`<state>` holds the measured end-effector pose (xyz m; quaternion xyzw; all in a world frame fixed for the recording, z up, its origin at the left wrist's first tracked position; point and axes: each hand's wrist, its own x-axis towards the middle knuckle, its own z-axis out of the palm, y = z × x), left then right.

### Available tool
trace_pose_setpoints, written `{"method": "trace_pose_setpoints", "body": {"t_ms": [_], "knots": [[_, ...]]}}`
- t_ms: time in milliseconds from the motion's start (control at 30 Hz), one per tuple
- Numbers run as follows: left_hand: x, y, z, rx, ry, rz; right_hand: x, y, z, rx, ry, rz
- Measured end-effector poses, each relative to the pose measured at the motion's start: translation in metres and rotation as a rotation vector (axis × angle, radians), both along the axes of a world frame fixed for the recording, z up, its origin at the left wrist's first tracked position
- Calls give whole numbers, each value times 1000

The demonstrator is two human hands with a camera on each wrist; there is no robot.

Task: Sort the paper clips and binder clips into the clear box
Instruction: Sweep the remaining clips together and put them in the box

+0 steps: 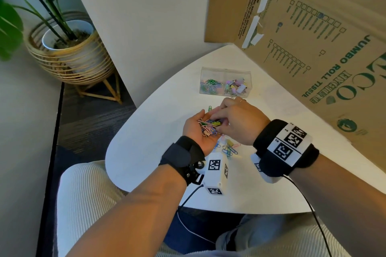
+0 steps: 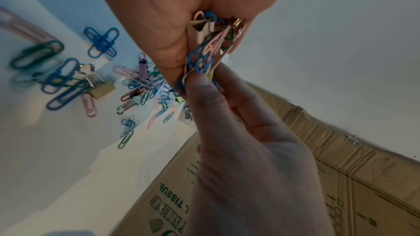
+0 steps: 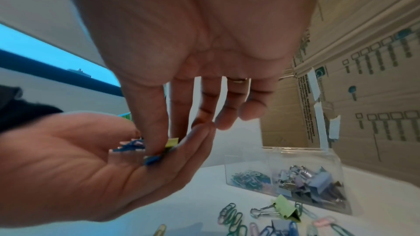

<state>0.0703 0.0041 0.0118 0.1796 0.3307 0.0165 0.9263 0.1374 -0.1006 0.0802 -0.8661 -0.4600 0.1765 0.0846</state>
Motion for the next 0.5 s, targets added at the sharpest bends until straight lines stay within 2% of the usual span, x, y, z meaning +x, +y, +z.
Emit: {"method": "trace_pose_setpoints", "body": {"t_ms": [500], "knots": [[0,-3,2,-70,-5,21,4,-2,-7,28,-95,36]]}}
